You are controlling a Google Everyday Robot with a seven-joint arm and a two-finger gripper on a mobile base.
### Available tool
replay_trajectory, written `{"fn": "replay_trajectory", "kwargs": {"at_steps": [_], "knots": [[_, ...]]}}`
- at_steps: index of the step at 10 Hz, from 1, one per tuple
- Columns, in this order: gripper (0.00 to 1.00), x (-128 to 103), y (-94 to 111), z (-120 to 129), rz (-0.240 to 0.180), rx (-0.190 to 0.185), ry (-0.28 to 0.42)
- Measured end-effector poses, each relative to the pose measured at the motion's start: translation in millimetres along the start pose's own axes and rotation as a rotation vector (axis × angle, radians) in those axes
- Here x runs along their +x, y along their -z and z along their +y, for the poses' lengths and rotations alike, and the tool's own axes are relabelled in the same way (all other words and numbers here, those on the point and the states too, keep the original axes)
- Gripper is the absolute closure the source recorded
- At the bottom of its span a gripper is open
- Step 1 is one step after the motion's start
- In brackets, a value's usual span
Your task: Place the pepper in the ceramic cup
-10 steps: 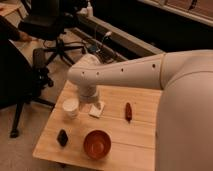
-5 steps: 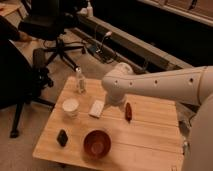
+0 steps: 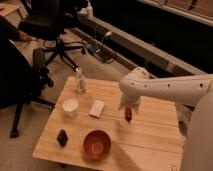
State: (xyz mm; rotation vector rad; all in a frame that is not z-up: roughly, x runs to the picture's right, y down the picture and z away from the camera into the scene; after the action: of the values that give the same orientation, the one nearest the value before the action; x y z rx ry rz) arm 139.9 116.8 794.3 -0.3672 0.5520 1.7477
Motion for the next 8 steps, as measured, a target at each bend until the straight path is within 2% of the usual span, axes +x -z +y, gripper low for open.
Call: {"fn": "replay_trajectory", "kwargs": {"at_steps": [3, 8], "knots": [[0.35, -11.1, -23.0, -18.4, 0.035, 0.033, -0.005], [0.35, -32.4, -44.8, -20.6, 0.061, 0.035, 0.014]]}}
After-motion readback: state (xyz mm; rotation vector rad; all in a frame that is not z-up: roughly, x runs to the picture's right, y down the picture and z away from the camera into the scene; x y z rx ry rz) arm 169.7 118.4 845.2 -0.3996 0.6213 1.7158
